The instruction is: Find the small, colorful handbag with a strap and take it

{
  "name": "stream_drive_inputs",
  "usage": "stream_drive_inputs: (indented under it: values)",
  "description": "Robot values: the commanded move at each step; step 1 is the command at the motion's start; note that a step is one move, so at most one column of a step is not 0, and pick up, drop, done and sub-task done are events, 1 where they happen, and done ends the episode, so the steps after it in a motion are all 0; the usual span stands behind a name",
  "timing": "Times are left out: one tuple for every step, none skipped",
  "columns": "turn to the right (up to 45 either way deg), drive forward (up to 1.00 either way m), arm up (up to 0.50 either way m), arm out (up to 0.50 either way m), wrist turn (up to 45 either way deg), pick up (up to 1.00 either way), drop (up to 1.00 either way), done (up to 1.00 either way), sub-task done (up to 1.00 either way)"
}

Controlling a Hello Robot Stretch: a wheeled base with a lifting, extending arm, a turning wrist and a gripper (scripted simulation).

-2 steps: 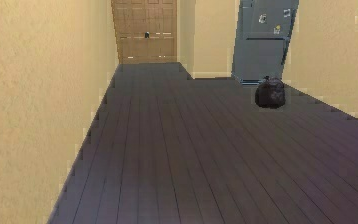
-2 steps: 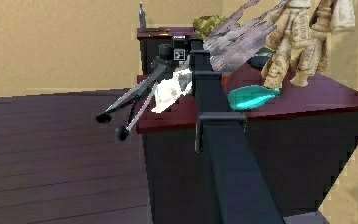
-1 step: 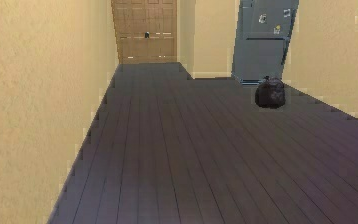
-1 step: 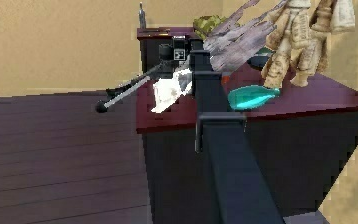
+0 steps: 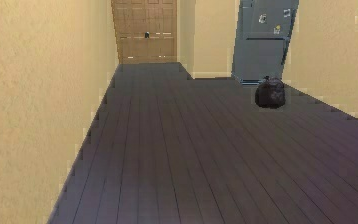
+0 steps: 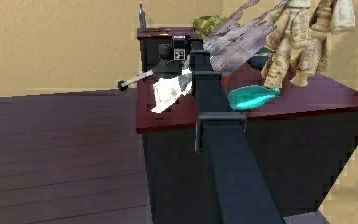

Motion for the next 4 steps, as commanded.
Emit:
stream_drive_inputs:
  values:
    - [0.0,0.00,0.00,0.00,30.0,0.00,0.00,0.00,0.00]
    - [0.0,0.00,-0.14,0.00,0.0,0.00,0.00,0.00,0.00]
    - [0.0,0.00,0.00,0.00,0.0,1.00,0.00,0.00,0.00]
    - [0.0,0.00,0.10,0.00,0.0,0.00,0.00,0.00,0.00]
